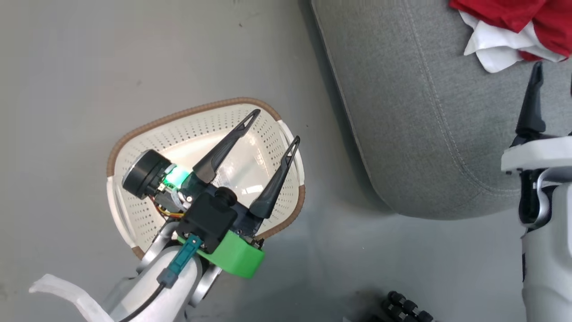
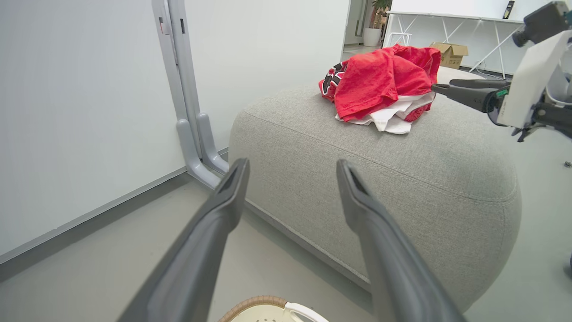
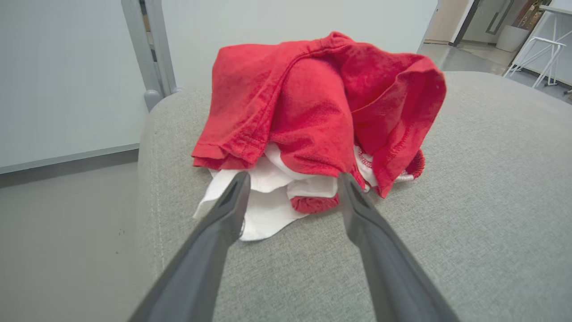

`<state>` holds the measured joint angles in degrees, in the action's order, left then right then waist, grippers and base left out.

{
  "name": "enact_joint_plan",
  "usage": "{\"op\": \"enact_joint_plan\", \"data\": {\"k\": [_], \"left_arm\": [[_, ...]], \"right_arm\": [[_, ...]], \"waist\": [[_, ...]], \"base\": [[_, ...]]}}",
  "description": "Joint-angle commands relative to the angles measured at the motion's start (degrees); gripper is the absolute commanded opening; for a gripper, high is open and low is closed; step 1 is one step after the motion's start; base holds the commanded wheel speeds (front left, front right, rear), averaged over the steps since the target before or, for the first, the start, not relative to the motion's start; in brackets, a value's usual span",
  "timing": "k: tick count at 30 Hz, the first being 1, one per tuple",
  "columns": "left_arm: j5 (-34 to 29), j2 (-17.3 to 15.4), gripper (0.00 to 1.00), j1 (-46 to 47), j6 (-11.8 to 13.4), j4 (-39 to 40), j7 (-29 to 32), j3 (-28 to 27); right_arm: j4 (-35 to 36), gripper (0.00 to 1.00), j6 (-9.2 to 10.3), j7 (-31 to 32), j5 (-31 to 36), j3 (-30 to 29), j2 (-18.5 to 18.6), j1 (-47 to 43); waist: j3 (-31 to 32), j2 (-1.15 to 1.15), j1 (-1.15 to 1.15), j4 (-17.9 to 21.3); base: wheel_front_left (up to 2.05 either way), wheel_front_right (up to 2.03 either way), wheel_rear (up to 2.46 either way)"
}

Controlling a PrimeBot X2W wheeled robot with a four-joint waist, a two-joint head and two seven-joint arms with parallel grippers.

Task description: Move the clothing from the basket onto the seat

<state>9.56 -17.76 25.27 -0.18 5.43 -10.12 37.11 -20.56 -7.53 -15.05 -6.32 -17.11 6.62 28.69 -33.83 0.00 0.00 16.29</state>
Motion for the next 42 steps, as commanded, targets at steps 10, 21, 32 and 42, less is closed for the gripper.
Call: {"op": "enact_joint_plan", "data": {"k": [10, 21, 32, 42], "left_arm": [[5.4, 3.3, 1.00, -5.1, 5.9, -3.2, -4.1, -6.0], [7.8, 3.7, 1.00, -11.1, 11.9, -3.4, -5.1, -17.3], [6.7, 5.6, 1.00, -20.2, 10.1, -5.7, -5.0, -25.3], [3.7, 7.0, 1.00, -25.6, 7.2, -8.9, -5.0, -25.7]], "right_arm": [[11.7, 1.00, 0.08, -0.2, 2.1, 4.8, -3.3, -12.9], [20.1, 1.00, 0.08, 0.5, 1.7, 11.8, -3.6, -19.8], [23.3, 1.00, 0.08, 3.1, 1.1, 15.4, -3.6, -25.7], [23.3, 1.00, 0.08, 4.8, 0.3, 17.1, -3.7, -31.3]], "waist": [[13.4, 0.00, 0.00, -8.4], [17.8, 0.00, 0.00, -15.5], [23.3, 0.00, 0.00, -18.6], [27.8, 0.00, 0.00, -18.1]], "base": [[0.00, 0.00, 0.00], [0.00, 0.00, 0.00], [0.00, 0.00, 0.00], [0.00, 0.00, 0.00]]}}
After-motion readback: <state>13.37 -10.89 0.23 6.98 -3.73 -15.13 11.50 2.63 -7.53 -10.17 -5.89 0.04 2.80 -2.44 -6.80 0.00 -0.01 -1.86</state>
